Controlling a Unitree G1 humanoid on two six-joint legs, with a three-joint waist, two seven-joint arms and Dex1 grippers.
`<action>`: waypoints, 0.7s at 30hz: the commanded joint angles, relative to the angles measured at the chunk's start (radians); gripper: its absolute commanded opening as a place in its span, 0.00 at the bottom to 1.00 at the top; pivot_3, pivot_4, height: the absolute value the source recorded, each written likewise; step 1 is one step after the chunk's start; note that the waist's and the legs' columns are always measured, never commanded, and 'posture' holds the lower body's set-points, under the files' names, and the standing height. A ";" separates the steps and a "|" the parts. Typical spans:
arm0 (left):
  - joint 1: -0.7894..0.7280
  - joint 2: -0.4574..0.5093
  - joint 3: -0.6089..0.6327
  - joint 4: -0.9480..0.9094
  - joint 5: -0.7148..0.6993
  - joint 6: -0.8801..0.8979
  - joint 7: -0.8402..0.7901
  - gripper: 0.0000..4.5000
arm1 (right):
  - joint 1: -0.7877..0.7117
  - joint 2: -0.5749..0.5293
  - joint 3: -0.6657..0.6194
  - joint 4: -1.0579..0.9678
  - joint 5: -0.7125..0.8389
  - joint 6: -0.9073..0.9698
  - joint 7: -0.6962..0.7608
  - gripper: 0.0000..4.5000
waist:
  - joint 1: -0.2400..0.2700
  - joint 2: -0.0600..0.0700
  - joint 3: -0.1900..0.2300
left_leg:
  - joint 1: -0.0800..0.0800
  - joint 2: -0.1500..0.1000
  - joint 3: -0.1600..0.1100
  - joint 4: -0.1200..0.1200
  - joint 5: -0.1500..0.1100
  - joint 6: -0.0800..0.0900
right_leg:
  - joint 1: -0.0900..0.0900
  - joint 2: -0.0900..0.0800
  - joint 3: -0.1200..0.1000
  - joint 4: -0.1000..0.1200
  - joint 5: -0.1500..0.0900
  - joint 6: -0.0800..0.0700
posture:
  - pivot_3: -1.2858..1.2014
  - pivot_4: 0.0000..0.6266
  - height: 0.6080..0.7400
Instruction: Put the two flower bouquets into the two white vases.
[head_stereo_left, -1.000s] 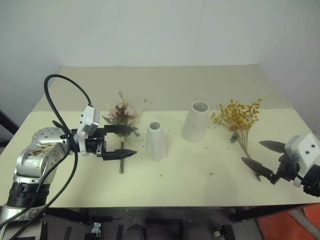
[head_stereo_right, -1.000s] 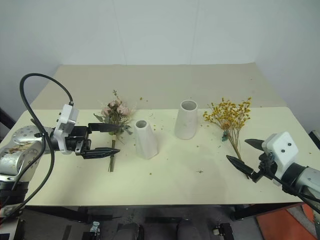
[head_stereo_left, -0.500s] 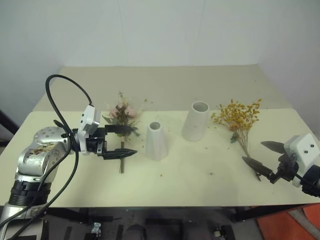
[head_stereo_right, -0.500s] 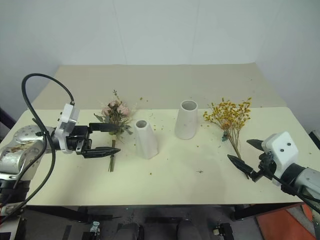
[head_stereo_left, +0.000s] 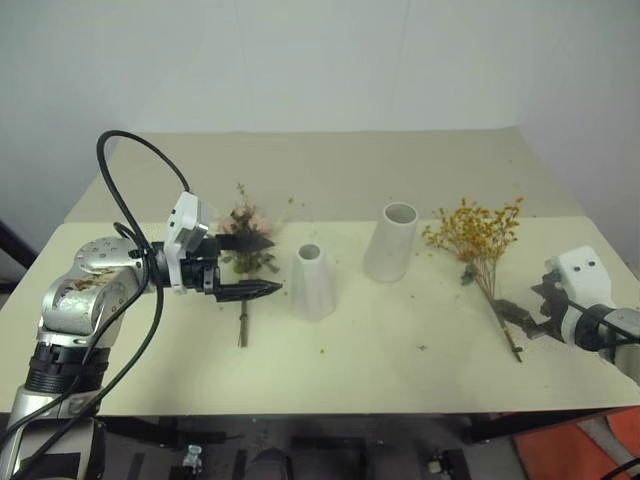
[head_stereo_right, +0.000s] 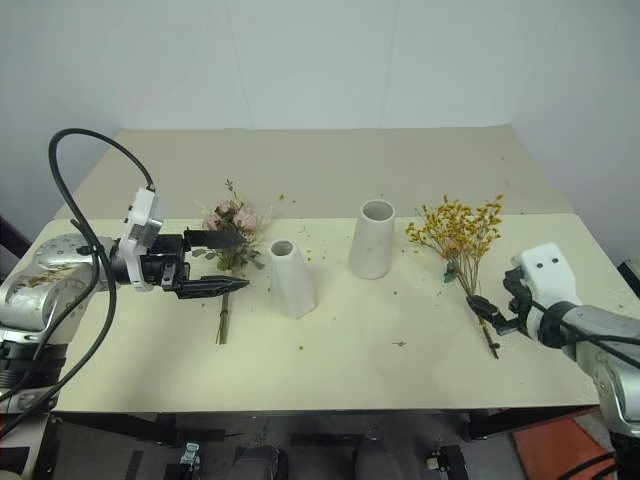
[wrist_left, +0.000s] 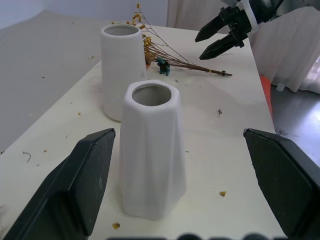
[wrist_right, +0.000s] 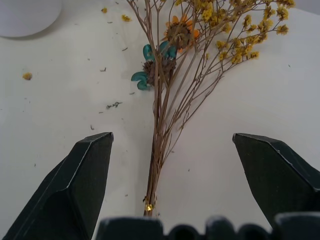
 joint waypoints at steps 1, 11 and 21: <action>-0.023 0.010 0.004 -0.010 0.000 -0.005 -0.008 1.00 | -0.068 0.004 0.043 0.063 -0.017 0.050 -0.022 0.99 | -0.001 0.000 0.000 | 0.000 0.000 0.000 0.000 0.000 0.000 | 0.000 0.000 0.000 0.000 0.000 0.000 | 0.52 0.24 1.00; -0.019 0.014 0.011 -0.015 0.001 -0.010 -0.018 1.00 | -0.207 0.021 0.188 0.274 -0.075 0.015 0.007 0.96 | -0.001 0.000 0.000 | -0.001 0.000 0.000 0.000 0.000 0.000 | -0.001 0.000 0.000 0.000 0.000 0.000 | 0.52 0.24 1.00; -0.008 0.014 0.023 -0.025 -0.006 -0.012 -0.017 1.00 | -0.219 0.025 0.230 0.323 -0.102 -0.025 0.043 0.31 | -0.001 0.000 0.000 | 0.000 0.000 0.000 0.000 0.000 0.000 | -0.001 0.000 0.000 0.000 0.000 0.000 | 0.52 0.24 1.00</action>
